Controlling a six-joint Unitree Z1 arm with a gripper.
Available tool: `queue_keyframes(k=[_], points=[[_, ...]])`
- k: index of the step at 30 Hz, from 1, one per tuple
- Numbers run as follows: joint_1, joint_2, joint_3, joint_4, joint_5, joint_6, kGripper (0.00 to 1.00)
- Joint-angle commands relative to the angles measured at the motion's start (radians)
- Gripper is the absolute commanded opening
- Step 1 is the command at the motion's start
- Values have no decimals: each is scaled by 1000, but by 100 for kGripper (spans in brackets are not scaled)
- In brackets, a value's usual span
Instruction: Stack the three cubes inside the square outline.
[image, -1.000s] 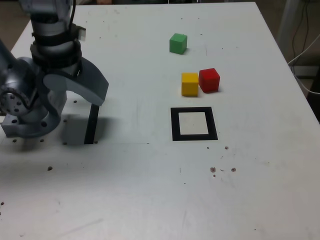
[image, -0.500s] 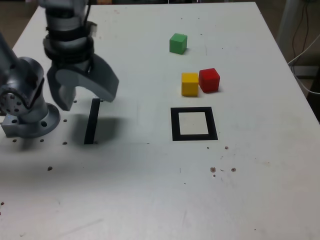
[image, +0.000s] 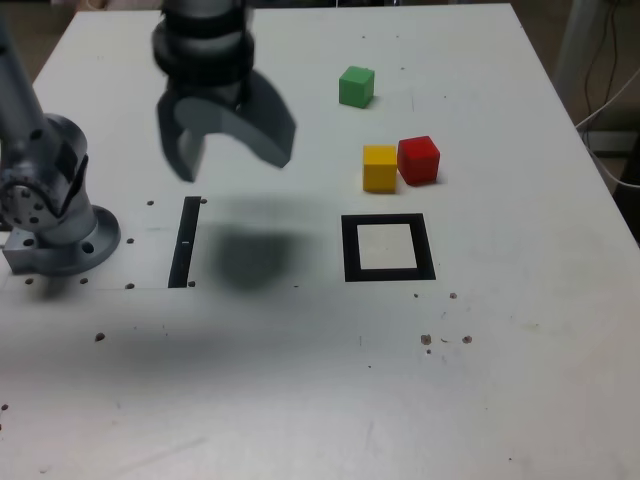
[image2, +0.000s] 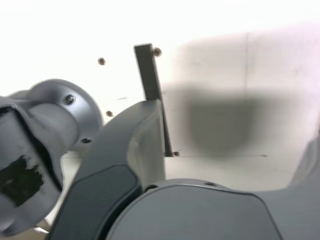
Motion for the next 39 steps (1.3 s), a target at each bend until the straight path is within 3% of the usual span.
queue_keyframes(k=[1, 20, 39], points=[[12, 25, -37, 11, 2, 14, 99], [166, 243, -330, 55, 16, 198, 99], [235, 483, -617, 107, 32, 338, 99]])
